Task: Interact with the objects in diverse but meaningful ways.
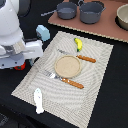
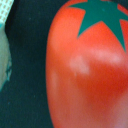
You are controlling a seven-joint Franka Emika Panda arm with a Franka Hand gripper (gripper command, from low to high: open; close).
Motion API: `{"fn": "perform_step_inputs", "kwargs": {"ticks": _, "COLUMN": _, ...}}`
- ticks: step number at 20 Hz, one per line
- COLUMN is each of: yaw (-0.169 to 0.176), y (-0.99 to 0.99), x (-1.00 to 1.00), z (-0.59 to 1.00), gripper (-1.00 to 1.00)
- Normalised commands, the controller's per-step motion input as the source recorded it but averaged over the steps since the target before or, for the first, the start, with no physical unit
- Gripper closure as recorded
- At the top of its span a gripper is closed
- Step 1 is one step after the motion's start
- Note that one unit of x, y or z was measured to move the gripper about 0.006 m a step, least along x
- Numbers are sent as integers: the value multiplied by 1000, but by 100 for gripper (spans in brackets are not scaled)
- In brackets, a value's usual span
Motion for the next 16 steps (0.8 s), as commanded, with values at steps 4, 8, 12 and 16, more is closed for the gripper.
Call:
{"fn": "perform_step_inputs", "kwargs": {"ticks": 4, "yaw": 0, "y": 89, "x": -86, "z": -184, "gripper": 100}}
{"fn": "perform_step_inputs", "kwargs": {"ticks": 8, "yaw": 0, "y": 91, "x": -50, "z": -124, "gripper": 100}}
{"fn": "perform_step_inputs", "kwargs": {"ticks": 12, "yaw": 0, "y": 105, "x": -42, "z": -84, "gripper": 100}}
{"fn": "perform_step_inputs", "kwargs": {"ticks": 16, "yaw": -39, "y": 305, "x": 0, "z": 354, "gripper": 100}}
